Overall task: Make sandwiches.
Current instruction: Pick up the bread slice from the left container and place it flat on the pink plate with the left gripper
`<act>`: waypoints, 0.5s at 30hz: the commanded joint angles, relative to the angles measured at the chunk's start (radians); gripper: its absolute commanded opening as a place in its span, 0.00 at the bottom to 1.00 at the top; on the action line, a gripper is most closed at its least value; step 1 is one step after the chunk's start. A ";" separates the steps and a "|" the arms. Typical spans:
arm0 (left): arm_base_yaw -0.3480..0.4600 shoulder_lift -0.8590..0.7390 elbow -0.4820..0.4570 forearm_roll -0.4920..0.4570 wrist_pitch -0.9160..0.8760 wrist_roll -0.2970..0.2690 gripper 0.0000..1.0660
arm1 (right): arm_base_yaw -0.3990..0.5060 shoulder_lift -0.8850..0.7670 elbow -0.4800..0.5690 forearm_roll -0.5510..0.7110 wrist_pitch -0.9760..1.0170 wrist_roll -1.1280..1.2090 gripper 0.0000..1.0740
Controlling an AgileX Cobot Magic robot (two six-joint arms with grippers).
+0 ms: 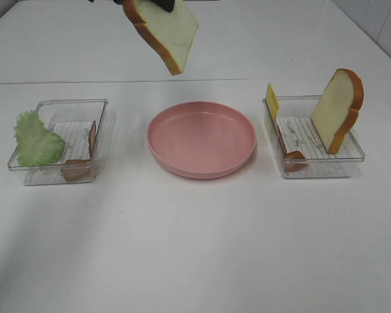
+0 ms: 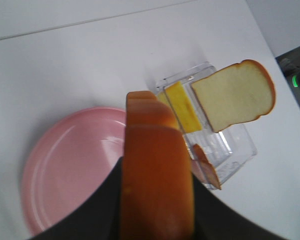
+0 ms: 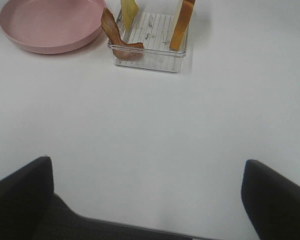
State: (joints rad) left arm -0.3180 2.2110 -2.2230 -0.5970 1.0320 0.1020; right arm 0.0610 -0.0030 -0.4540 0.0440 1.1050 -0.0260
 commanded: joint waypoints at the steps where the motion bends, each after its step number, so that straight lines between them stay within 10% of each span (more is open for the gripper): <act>1: -0.020 0.060 -0.005 -0.131 -0.022 0.021 0.00 | -0.003 -0.036 -0.005 0.003 0.003 -0.001 0.92; 15: -0.120 0.246 -0.005 -0.156 -0.104 0.009 0.00 | -0.003 -0.036 -0.005 0.003 0.003 -0.001 0.92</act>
State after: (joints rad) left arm -0.4210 2.4310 -2.2230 -0.7300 0.9660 0.1190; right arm 0.0610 -0.0030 -0.4540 0.0440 1.1050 -0.0260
